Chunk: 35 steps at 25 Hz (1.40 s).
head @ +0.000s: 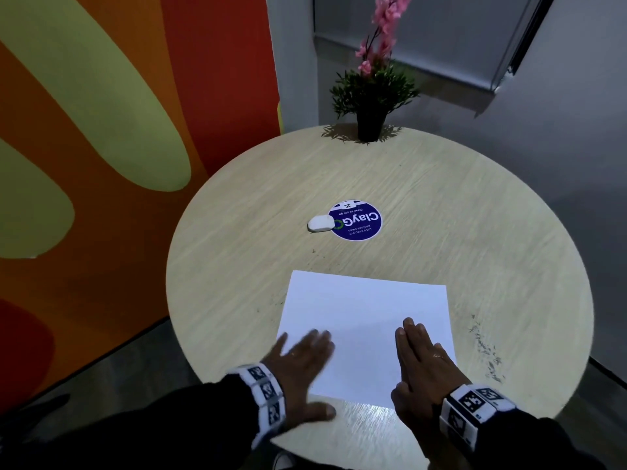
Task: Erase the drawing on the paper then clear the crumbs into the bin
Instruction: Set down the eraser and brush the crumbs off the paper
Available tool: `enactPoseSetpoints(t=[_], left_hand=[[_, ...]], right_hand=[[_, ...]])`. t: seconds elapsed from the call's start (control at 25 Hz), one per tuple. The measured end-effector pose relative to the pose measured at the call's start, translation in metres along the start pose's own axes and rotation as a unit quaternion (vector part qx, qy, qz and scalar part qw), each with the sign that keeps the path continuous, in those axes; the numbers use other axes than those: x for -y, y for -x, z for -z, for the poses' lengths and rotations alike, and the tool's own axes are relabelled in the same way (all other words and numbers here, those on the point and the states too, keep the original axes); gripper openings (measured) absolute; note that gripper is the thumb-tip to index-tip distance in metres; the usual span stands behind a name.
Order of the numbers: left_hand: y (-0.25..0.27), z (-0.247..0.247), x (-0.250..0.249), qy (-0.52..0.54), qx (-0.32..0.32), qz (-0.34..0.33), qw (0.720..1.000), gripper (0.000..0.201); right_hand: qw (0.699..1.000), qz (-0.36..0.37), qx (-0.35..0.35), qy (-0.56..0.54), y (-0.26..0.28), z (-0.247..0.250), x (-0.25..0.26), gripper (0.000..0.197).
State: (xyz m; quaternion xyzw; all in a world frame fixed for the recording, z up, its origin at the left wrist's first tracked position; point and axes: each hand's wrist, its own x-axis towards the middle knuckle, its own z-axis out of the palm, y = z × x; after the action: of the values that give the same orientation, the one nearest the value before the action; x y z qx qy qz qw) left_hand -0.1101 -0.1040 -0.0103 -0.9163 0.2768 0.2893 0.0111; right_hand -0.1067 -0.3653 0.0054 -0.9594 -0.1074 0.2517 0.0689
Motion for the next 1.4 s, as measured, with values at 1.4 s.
enactPoseSetpoints(t=[1.4], left_hand=[[0.024, -0.036, 0.004, -0.037, -0.013, -0.029, 0.999, 0.082]], right_hand=[[0.999, -0.009, 0.004, 0.034, 0.001, 0.001, 0.003, 0.086]])
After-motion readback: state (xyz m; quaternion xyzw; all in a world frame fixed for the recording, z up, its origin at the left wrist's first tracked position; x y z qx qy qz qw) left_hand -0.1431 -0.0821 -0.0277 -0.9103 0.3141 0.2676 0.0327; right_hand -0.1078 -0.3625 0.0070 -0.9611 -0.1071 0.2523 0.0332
